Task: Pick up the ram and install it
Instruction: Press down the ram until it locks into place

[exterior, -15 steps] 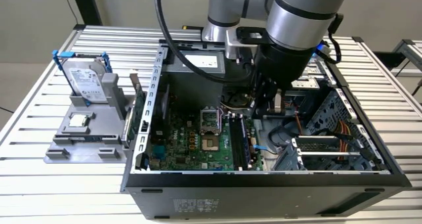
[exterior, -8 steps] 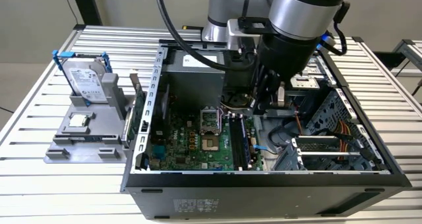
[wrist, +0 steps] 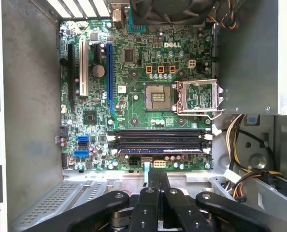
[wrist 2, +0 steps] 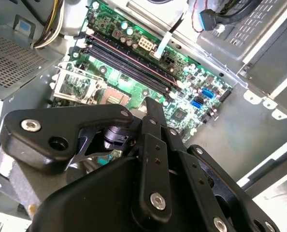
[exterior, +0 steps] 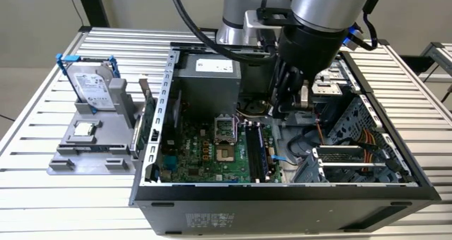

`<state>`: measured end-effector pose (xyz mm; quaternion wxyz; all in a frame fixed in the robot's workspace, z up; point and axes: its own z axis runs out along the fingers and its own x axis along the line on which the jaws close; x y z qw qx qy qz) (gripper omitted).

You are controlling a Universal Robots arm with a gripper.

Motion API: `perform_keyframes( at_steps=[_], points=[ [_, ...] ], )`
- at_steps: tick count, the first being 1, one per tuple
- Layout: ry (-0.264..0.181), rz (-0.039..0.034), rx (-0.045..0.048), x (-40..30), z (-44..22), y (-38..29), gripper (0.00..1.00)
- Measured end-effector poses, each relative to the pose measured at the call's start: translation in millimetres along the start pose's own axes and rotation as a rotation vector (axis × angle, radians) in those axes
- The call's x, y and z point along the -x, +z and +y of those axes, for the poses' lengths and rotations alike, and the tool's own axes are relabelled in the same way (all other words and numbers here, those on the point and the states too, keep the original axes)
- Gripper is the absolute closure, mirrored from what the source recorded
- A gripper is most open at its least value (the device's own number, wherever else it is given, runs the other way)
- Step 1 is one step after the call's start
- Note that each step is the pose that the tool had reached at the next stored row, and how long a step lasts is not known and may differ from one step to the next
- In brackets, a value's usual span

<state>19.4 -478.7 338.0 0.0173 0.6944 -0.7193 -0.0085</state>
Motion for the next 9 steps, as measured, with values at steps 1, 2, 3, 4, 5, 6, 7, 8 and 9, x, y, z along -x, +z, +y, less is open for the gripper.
perform_keyframes(
  at_steps=[1,2,3,4,5,6,7,8,9],
  points=[
    [0.000,-0.0001,0.0000,0.0,0.0,-0.1,1.00],
    [0.000,0.0000,0.0000,0.0,0.0,-0.2,1.00],
    [0.000,0.0002,0.0000,0.0,0.0,-0.5,1.00],
    [0.000,0.0002,0.0001,0.0,0.0,-0.6,1.00],
    [0.000,0.0001,0.0000,0.0,0.0,-0.7,1.00],
    [0.000,0.0001,0.0000,0.0,0.0,-0.8,1.00],
    [0.000,0.0002,0.0001,0.0,0.0,-1.0,1.00],
    [0.000,0.0002,0.0001,0.0,0.0,-1.1,1.00],
    [0.000,0.0001,0.0000,0.0,0.0,-1.2,1.00]
  ],
)
